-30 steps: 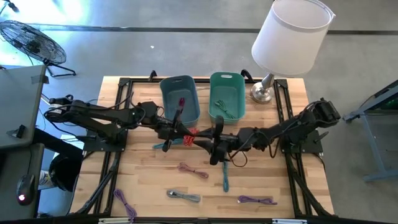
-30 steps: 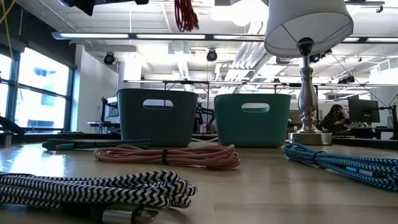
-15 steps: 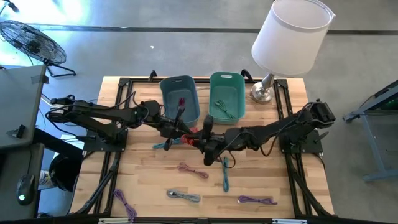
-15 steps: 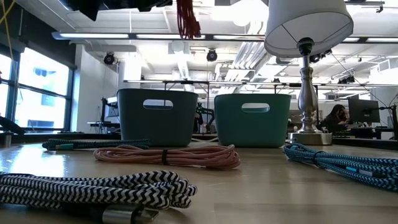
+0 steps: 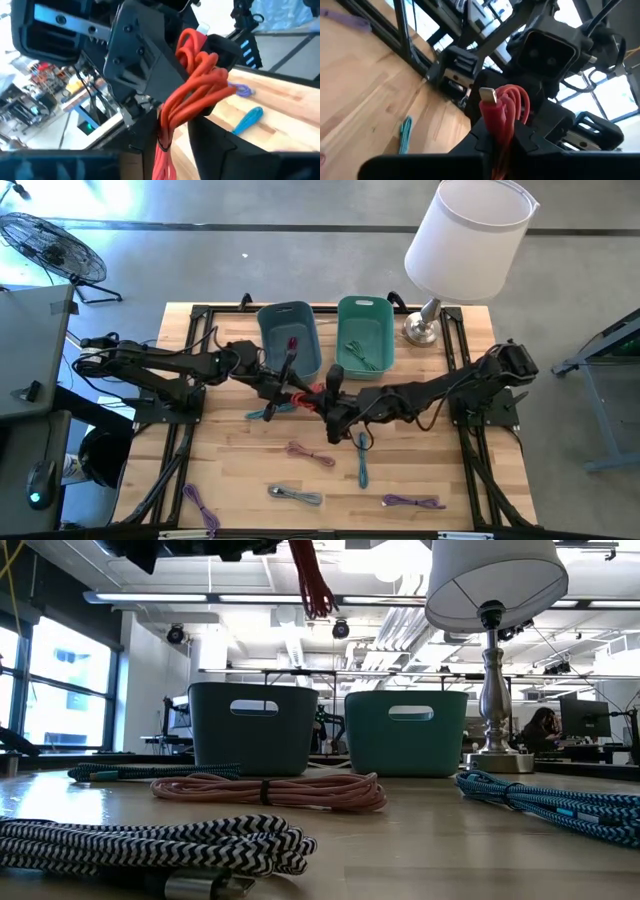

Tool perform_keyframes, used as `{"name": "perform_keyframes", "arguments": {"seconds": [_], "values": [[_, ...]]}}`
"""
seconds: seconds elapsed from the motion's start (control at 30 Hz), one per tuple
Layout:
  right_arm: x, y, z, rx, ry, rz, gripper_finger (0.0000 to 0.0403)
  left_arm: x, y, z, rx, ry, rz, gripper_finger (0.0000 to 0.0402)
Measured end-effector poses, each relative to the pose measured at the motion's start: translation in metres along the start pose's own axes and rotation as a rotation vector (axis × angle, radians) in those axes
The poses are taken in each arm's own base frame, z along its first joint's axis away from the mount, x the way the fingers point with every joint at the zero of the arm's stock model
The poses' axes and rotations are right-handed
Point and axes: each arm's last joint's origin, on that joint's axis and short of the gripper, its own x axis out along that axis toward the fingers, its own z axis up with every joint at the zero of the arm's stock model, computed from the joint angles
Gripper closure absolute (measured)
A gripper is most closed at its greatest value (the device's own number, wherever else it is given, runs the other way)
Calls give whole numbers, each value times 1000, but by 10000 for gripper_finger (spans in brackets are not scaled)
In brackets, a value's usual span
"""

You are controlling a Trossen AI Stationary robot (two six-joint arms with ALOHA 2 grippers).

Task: Pick & Place USB Port
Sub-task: Put the red charger cable into the green bin

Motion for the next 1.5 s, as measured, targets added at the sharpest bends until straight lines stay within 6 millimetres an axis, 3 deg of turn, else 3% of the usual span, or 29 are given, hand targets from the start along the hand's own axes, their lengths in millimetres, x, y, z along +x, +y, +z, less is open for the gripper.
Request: {"name": "perform_keyframes", "arguments": {"seconds": [0.2,0.37,0.6,1.03,1.37,1.5], "values": [[-6,6,4,-66,126,-99,391,-1,0,-4,-17,82,45,263],[-16,10,8,-135,335,-276,391,-14,-2,-7,-43,272,124,253],[-16,-7,-14,-121,701,-575,391,-38,1,3,-32,394,259,252],[-3,-47,-74,166,739,-611,392,-48,-11,0,-122,472,162,252],[-11,-51,-113,381,852,-561,391,-45,-22,4,-81,514,150,252],[-11,-55,-119,436,858,-573,342,-45,-21,3,-80,516,151,252]]}}
